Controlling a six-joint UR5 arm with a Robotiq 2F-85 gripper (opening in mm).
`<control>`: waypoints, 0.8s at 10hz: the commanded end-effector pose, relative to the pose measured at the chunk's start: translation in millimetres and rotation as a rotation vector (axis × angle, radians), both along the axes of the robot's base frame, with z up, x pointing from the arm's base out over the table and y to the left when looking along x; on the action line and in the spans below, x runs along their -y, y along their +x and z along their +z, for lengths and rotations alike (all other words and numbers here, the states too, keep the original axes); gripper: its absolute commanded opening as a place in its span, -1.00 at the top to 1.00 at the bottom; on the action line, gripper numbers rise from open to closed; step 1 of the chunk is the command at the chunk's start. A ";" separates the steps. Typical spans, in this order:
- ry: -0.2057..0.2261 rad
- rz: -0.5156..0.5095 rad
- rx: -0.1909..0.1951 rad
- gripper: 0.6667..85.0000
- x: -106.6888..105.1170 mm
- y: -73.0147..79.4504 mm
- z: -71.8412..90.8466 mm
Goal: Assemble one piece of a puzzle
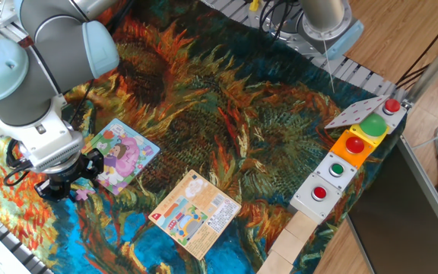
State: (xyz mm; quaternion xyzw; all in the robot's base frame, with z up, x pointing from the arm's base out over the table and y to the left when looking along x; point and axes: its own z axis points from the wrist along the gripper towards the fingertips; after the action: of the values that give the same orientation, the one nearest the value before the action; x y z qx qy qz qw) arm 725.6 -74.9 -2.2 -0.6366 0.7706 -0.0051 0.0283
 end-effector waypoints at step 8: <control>0.013 0.000 -0.005 -0.17 -1.7 0.8 0.6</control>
State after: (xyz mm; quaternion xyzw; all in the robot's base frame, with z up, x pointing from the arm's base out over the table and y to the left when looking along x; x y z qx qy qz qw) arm 726.0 -75.5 -3.0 -0.6394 0.7684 -0.0040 0.0264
